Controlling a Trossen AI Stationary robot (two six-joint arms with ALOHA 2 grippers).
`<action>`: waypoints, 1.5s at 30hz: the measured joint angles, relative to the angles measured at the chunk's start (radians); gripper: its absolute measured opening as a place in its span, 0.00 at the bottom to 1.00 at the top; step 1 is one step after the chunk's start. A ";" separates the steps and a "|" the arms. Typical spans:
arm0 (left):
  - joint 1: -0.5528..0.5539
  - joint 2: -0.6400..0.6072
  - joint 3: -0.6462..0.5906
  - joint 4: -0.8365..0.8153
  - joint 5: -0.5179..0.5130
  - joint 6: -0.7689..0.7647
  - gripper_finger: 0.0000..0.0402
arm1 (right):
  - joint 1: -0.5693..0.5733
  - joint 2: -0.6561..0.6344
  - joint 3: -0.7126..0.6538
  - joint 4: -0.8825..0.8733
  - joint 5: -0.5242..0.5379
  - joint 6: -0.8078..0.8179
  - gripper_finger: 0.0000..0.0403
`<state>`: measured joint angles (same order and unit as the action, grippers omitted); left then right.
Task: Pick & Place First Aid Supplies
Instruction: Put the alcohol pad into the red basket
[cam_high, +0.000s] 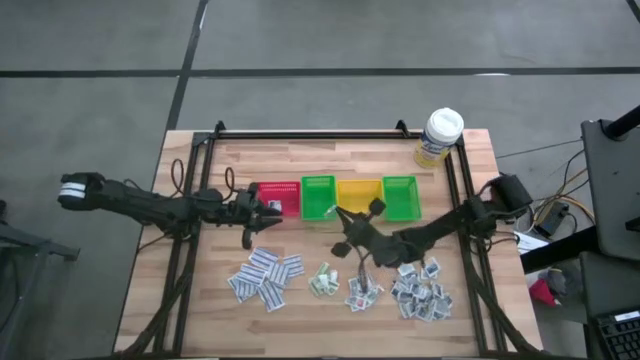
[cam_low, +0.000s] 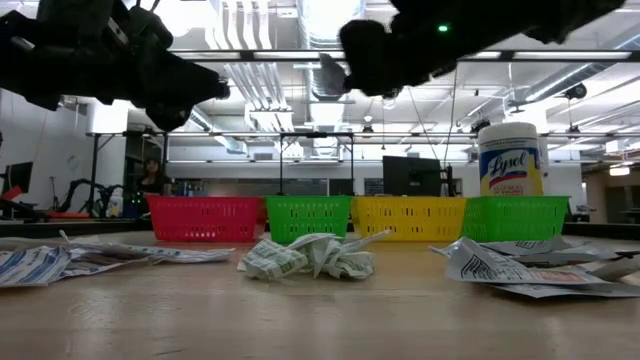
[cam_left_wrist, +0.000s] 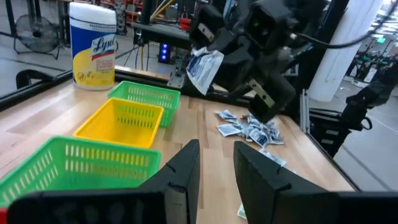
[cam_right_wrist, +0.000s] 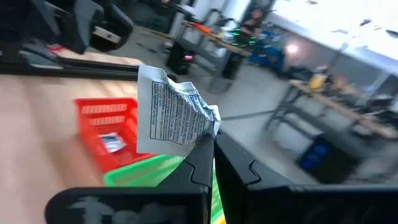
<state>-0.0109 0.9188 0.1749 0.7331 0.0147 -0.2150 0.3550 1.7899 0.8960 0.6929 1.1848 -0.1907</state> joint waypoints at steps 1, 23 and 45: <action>0.000 0.013 0.000 0.018 0.000 0.005 0.23 | 0.000 0.025 0.033 0.000 0.029 -0.030 0.02; -0.005 0.166 0.105 0.023 -0.001 0.112 0.23 | -0.023 0.305 0.454 -0.001 0.159 -0.382 0.02; -0.005 0.236 0.149 0.105 -0.039 0.130 0.23 | -0.023 0.304 0.454 -0.001 0.161 -0.332 0.02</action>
<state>-0.0158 1.1550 0.3238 0.8384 -0.0246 -0.0849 0.3325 2.0937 1.3499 0.6918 1.3460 -0.5232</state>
